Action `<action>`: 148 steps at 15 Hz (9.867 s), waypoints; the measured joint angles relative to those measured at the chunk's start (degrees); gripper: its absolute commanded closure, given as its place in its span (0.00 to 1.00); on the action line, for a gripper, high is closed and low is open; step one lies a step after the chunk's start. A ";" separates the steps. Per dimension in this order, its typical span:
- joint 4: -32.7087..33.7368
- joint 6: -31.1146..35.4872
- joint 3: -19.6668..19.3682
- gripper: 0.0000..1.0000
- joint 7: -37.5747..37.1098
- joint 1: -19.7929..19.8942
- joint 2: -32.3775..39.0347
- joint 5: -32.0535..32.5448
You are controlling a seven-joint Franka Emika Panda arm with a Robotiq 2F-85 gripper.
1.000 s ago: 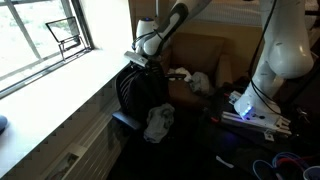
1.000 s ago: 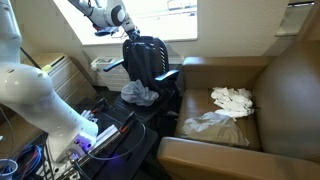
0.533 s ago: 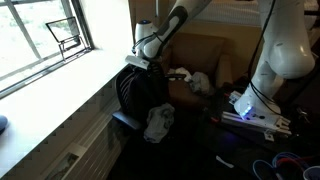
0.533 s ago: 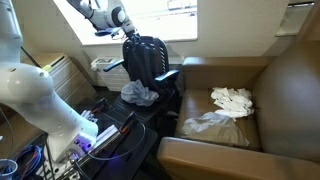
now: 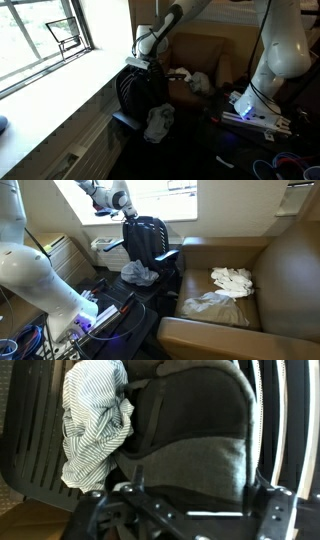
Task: Move the grey bag from the chair to the brown couch
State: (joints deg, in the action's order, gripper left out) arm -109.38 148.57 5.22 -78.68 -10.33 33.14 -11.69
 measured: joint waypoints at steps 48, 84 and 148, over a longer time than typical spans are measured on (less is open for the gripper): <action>14.35 -17.38 -4.96 0.26 -1.61 1.88 6.89 2.57; -17.75 10.21 -7.25 0.96 -18.55 -5.57 -19.64 7.69; -33.76 16.30 5.47 0.85 -70.45 80.55 -42.33 6.74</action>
State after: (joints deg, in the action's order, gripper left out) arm -143.14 164.87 10.69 -149.13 70.22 -9.20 -4.95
